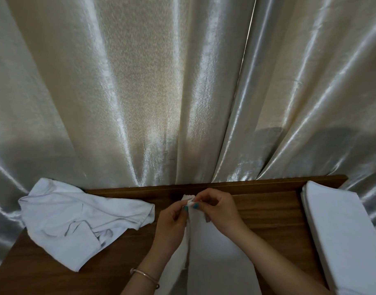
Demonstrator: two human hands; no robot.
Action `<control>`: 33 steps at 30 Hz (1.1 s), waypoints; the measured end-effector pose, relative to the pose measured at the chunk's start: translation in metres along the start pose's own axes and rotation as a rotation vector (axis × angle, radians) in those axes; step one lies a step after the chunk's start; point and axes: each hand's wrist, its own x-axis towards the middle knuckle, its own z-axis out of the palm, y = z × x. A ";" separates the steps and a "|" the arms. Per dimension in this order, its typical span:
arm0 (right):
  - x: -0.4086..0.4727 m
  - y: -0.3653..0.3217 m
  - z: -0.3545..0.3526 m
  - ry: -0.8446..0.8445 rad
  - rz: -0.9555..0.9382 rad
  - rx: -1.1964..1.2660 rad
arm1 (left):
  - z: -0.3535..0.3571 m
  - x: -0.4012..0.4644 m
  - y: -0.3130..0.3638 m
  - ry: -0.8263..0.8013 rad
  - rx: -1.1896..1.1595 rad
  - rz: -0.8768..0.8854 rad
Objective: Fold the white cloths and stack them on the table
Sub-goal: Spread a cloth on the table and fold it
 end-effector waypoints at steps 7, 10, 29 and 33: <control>0.002 0.004 0.013 0.040 0.035 0.024 | -0.005 -0.003 -0.004 0.004 -0.059 -0.022; 0.005 0.004 0.015 0.052 0.054 0.000 | -0.009 -0.001 -0.004 -0.023 -0.168 -0.117; -0.016 -0.019 0.021 0.086 -0.211 -0.330 | -0.014 -0.010 0.010 0.108 -0.573 -0.306; -0.019 -0.028 0.016 -0.071 -0.238 -0.302 | -0.021 -0.019 0.025 0.263 -0.410 -0.188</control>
